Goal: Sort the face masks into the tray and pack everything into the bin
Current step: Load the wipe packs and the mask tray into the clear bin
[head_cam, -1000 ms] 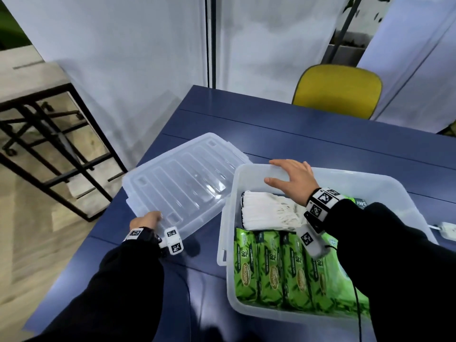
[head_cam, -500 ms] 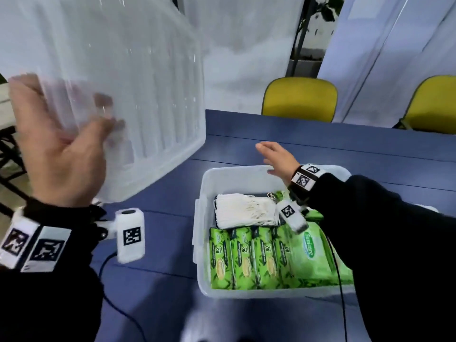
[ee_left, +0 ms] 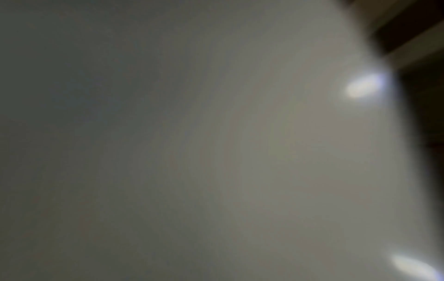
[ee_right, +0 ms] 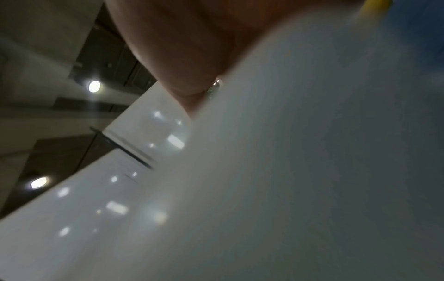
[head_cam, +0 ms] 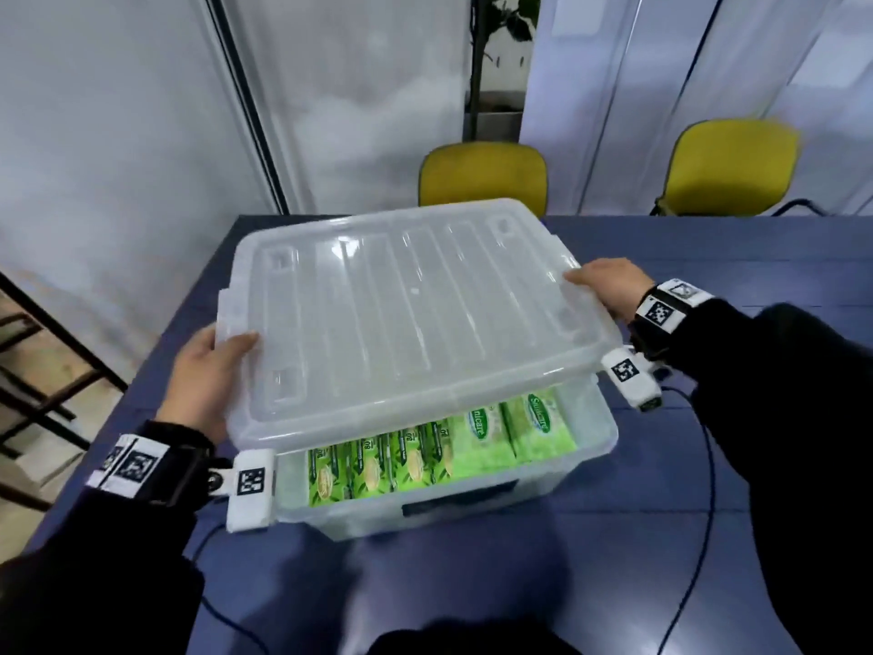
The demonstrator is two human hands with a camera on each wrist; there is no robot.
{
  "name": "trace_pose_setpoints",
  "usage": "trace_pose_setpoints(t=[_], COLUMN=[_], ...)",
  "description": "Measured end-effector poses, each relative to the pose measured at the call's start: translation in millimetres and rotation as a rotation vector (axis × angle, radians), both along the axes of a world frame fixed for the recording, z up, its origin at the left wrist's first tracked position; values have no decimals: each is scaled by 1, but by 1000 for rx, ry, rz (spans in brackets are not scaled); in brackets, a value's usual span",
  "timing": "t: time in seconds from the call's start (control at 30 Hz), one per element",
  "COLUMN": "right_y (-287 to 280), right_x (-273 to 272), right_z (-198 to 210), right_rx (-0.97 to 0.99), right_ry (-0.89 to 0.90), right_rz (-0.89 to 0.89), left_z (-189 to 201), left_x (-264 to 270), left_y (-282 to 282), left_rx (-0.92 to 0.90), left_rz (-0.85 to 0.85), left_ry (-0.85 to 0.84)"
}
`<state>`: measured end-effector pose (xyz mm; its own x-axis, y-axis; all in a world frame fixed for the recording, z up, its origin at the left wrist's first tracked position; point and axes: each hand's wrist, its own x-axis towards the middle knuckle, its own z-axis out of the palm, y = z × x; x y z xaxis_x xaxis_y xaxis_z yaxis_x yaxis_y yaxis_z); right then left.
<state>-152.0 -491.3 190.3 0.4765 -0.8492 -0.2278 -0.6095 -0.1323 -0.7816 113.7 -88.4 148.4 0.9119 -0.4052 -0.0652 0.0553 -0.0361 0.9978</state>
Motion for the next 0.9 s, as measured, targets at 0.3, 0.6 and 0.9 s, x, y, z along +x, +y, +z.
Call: trace_pose_setpoints(t=[0.3,0.6,0.9], right_y=[9,21,25], right_x=[-64,-75,-71], right_z=[-109,-118,-109], right_rx=[179,644,163], right_ry=[-52,-179,-17], right_rz=[63,135,27], left_z=[-73,-69,-67], left_x=[-18,-35,-36], left_y=[18,38,42], left_rx=[346,267,588], left_rz=[-187,-186,22], left_ry=[-23,256,-40])
